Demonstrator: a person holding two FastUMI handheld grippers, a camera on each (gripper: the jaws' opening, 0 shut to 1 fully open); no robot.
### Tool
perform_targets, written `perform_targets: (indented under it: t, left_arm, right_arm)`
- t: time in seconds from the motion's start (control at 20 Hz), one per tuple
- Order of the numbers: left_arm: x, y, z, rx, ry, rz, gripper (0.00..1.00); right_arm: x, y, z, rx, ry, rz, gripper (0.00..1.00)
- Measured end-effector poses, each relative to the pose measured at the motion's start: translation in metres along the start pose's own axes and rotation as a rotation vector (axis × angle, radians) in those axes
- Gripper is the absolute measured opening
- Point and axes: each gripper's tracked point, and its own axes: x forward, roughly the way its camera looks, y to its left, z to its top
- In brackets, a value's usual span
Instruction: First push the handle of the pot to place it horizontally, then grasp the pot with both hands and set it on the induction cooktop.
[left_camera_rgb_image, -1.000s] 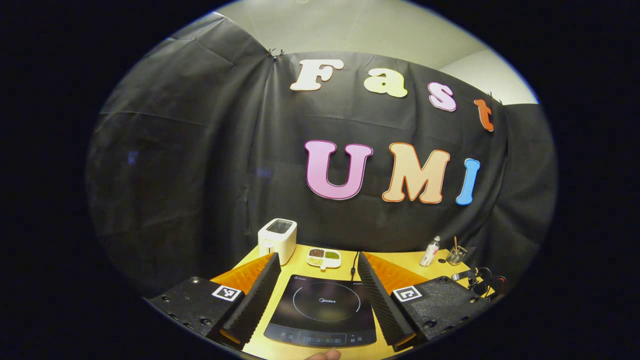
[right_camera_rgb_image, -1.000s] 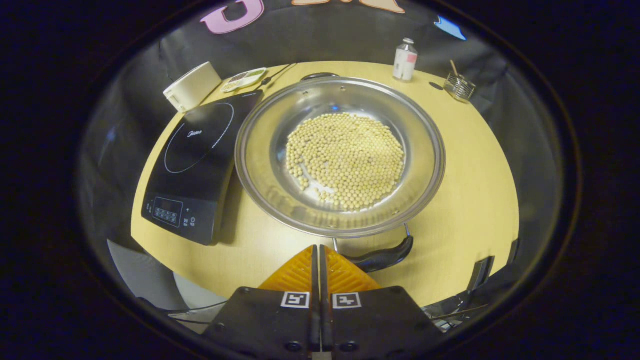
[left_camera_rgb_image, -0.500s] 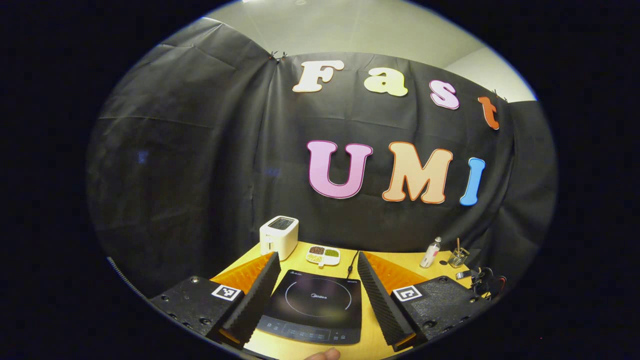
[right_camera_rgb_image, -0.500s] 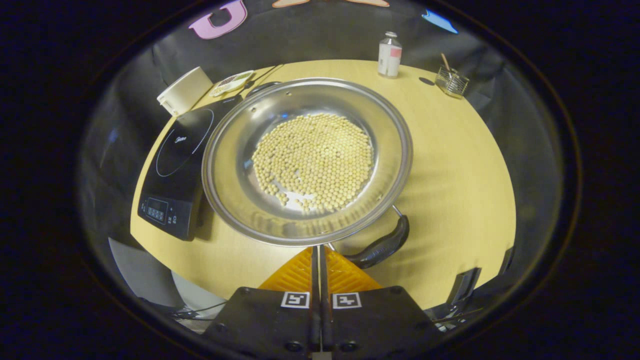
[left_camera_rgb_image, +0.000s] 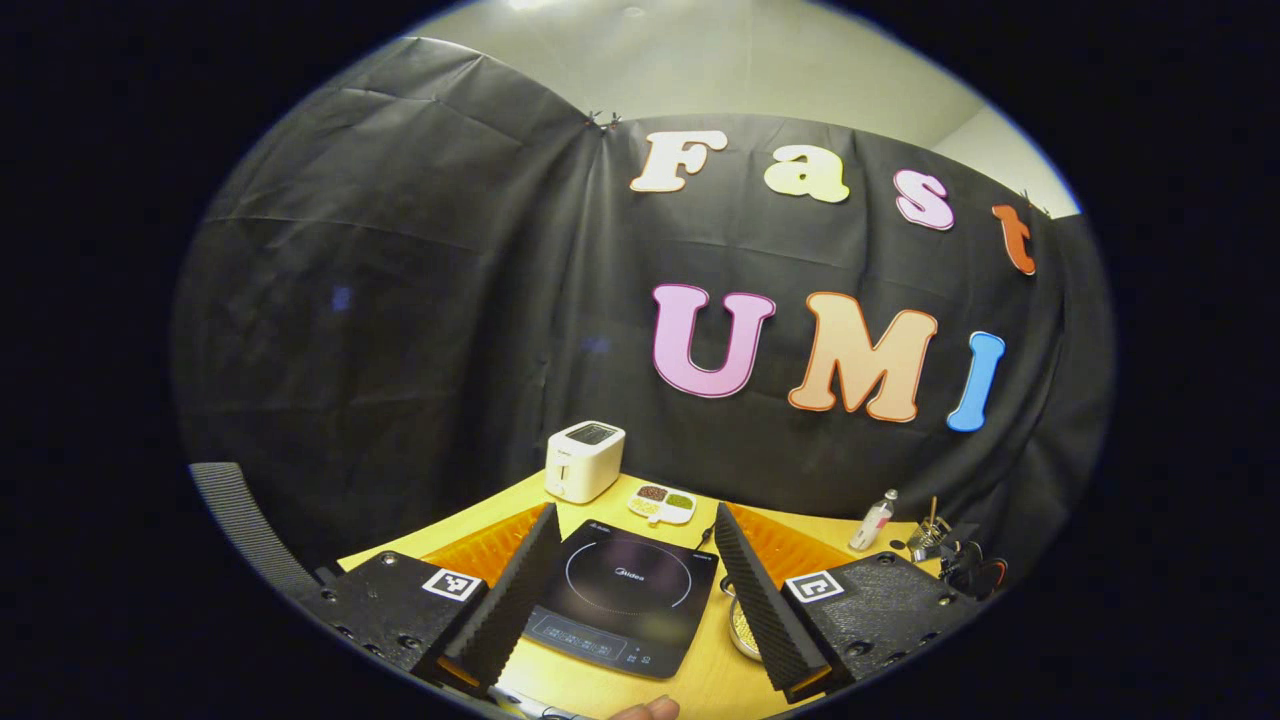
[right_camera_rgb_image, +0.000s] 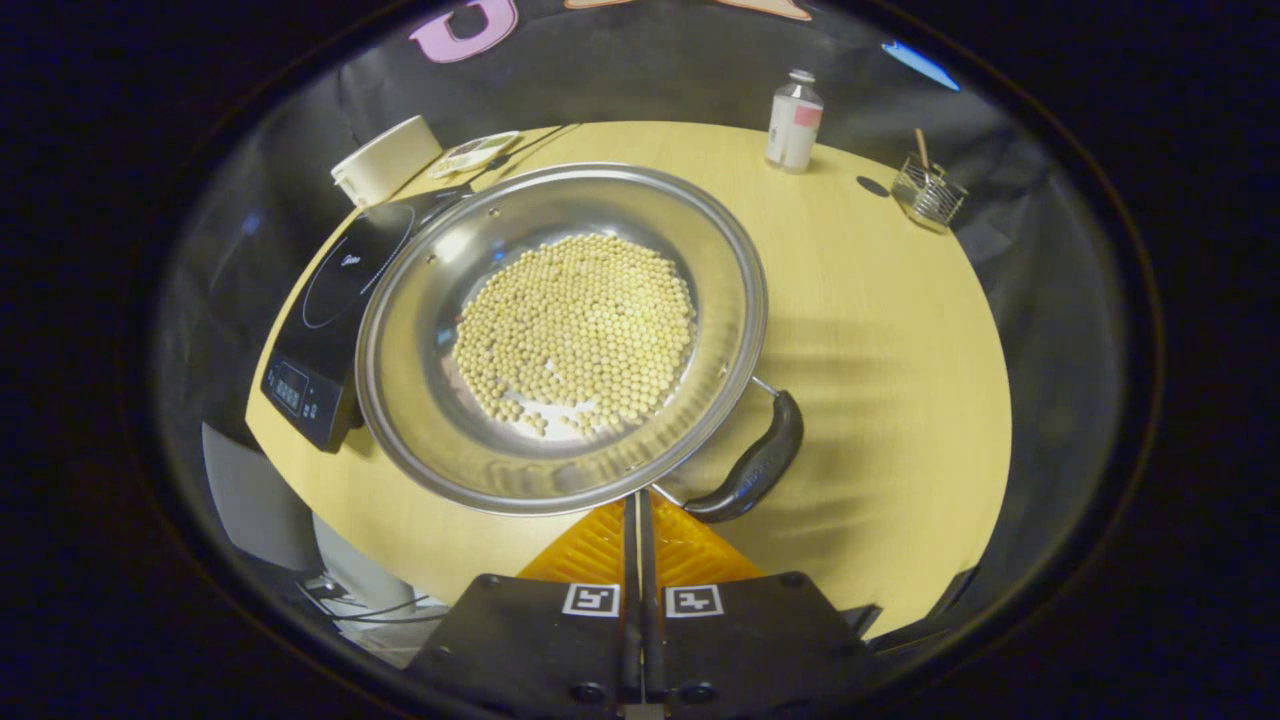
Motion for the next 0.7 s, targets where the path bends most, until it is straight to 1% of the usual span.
perform_targets:
  t: [0.15, 0.2, 0.25, 0.35, 0.45, 0.55, 0.6, 0.65, 0.7]
  left_arm:
    - [-0.013, -0.002, 0.003, 0.014, -0.013, 0.038, 0.95]
    - [-0.017, -0.004, 0.004, 0.022, -0.013, 0.046, 0.95]
    - [-0.02, -0.006, 0.006, 0.031, -0.016, 0.051, 0.95]
    - [-0.024, -0.012, 0.008, 0.048, -0.016, 0.056, 0.95]
    - [-0.026, -0.019, 0.01, 0.067, -0.012, 0.05, 0.95]
    - [-0.028, -0.027, 0.011, 0.097, -0.003, 0.039, 0.95]
    - [-0.028, -0.032, 0.011, 0.111, 0.004, 0.032, 0.9]
    - [-0.027, -0.037, 0.01, 0.12, 0.013, 0.02, 0.95]
    - [-0.028, -0.044, 0.01, 0.125, 0.021, 0.004, 0.95]
  right_arm:
    - [0.003, -0.01, 0.005, -0.026, -0.003, 0.01, 0.03]
    - [0.005, -0.013, 0.008, -0.035, -0.005, 0.013, 0.01]
    - [0.006, -0.016, 0.01, -0.043, -0.009, 0.016, 0.03]
    - [0.008, -0.024, 0.015, -0.063, -0.021, 0.018, 0.01]
    - [0.011, -0.03, 0.019, -0.103, -0.023, 0.024, 0.01]
    - [0.011, -0.037, 0.024, -0.158, -0.042, 0.025, 0.03]
    - [0.012, -0.041, 0.026, -0.185, -0.054, 0.021, 0.01]
    - [0.013, -0.042, 0.027, -0.207, -0.065, 0.022, 0.03]
    - [0.014, -0.042, 0.027, -0.227, -0.071, 0.027, 0.04]
